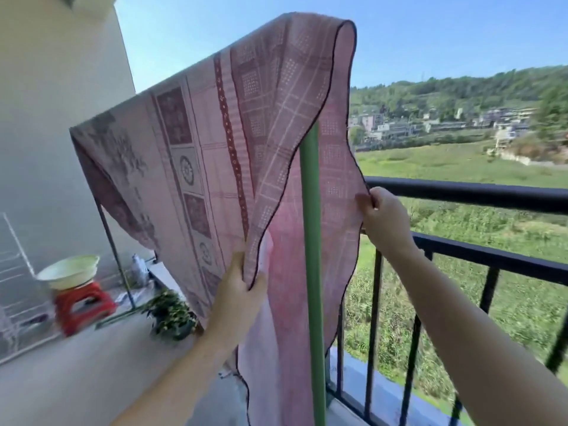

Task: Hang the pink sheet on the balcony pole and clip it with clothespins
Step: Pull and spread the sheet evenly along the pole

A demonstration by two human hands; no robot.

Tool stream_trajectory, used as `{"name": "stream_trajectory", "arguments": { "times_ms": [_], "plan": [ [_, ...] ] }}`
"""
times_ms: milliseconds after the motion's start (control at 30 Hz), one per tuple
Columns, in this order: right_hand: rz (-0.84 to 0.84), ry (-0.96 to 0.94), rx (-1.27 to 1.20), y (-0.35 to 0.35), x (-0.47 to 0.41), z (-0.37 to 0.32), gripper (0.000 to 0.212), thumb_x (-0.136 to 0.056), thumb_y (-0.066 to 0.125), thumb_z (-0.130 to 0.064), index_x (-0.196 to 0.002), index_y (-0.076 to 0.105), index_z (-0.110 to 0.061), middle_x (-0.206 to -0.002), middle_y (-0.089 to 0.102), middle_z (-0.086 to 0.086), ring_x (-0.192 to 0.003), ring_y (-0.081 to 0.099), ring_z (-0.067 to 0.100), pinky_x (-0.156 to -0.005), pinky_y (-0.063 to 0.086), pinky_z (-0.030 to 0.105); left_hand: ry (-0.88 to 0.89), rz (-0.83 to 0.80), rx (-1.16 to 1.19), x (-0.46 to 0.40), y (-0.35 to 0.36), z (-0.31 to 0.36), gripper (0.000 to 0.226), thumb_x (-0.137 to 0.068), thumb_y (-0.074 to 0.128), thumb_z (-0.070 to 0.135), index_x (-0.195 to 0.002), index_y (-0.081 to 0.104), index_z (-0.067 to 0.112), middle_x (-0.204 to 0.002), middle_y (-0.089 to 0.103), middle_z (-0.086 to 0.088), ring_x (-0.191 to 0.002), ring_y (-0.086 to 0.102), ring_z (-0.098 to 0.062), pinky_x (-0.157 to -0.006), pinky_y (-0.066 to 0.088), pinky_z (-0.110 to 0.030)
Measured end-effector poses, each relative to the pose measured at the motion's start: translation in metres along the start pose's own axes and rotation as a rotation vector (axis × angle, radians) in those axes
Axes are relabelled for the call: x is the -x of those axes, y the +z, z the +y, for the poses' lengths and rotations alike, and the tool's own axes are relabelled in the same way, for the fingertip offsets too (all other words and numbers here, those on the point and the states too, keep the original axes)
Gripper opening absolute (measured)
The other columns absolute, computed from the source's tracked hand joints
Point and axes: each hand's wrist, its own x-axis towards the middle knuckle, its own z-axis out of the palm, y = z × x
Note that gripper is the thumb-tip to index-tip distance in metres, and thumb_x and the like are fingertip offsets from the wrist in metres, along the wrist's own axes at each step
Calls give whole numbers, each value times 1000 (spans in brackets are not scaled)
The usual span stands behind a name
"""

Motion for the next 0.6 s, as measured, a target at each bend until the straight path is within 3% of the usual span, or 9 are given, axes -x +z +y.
{"name": "stream_trajectory", "arguments": {
  "times_ms": [100,233,333,400,433,467,533,600],
  "plan": [
    [39,-37,92,-31,-5,21,31,-95,43,-22,-65,42,-12,-57,46,1,-50,40,15,-47,29,31,-38,39,-36,17,1,-3,38,-85,50,-3,-69,39,30,-57,44,8,-53,45,1,-51,32,-9],
    [25,-86,191,-59,-4,50,27,-96,41,-23,-75,47,-6,-57,48,3,-49,43,20,-47,31,29,25,177,-99,25,7,13,42,-91,51,8,-63,31,31,-54,27,8,-47,31,-11,-47,27,-19],
    [-14,-101,169,-73,10,68,25,-96,41,-19,-75,45,-5,-55,44,1,-48,39,18,-46,29,28,117,211,-125,29,16,38,41,-91,52,11,-61,32,32,-52,27,8,-47,32,-9,-47,26,-18],
    [-54,-79,143,-77,21,80,24,-96,41,-19,-77,46,-4,-55,44,1,-47,38,17,-45,29,28,112,225,-114,31,29,45,26,-90,54,13,-65,47,15,-53,41,0,-50,37,-14,-51,30,-26],
    [-69,-83,132,-77,26,86,24,-96,41,-19,-78,46,-3,-55,44,2,-47,39,18,-45,29,28,83,238,-128,34,36,46,25,-89,55,16,-70,49,2,-95,41,-19,-51,37,-18,-54,32,-32],
    [-75,-89,118,-78,31,91,25,-96,42,-19,-78,46,-2,-55,45,2,-47,40,18,-44,29,28,69,233,-160,40,43,44,29,-87,55,20,-73,49,-5,-67,33,9,-52,38,-20,-55,34,-32],
    [-78,-86,74,-76,43,98,25,-95,43,-19,-77,46,-2,-55,45,1,-48,40,17,-45,30,28,49,174,-202,56,54,35,24,-86,52,22,-80,55,-2,-70,61,-11,-59,46,-11,-60,38,-24],
    [-98,-91,34,-73,57,102,26,-95,44,-19,-75,45,-3,-55,44,1,-48,38,16,-46,29,29,40,137,-246,72,60,26,20,-88,53,19,-93,58,1,-87,66,-6,-71,49,-2,-63,38,-14]
  ]
}}
